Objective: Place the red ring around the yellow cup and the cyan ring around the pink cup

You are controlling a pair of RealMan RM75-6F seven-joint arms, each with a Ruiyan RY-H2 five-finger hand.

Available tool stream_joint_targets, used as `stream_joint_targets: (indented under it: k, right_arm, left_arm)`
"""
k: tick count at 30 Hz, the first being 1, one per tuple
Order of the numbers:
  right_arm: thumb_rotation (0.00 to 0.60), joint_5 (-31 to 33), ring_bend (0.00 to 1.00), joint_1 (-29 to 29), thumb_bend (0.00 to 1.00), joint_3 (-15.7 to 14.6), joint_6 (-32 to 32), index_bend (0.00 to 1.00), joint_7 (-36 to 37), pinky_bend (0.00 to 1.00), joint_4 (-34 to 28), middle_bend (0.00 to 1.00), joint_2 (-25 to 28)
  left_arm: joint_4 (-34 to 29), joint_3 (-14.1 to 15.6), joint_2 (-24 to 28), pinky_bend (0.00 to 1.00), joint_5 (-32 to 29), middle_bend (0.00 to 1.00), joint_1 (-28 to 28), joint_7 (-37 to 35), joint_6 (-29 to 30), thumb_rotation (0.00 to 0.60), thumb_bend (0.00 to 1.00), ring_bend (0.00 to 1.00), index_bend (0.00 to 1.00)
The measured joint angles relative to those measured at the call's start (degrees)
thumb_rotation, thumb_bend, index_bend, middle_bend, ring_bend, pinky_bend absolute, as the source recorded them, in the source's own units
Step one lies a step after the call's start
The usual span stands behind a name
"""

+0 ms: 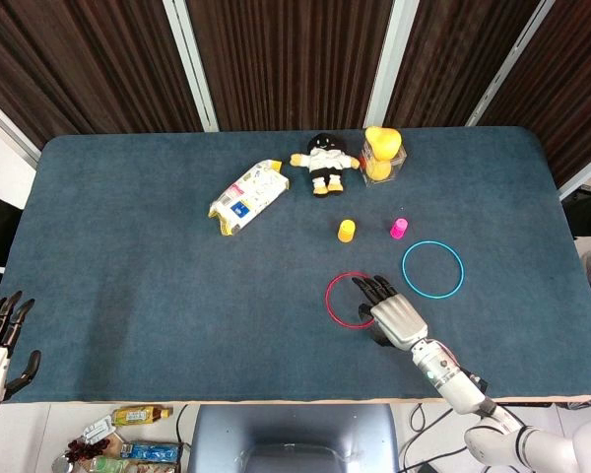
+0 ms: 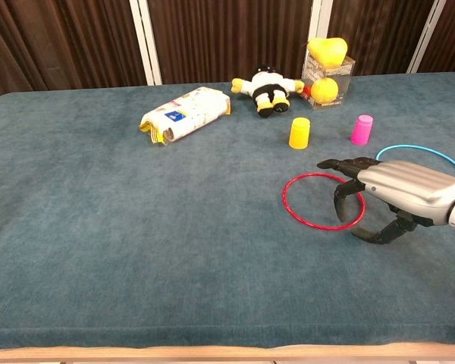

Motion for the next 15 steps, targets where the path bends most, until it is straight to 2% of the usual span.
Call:
stream_joint_targets:
  k: [15]
  right_arm:
    - [0.6,1.0,0.0,1.0,0.47,-1.1,0.4,0.67,0.6,0.0,1.8,0.0,-1.4]
  left_arm:
    - [-0.1,-0.1,0.1,0.07,-0.1,0.0,0.1,-0.1,0.0,0.6,0.42,0.0,0.0]
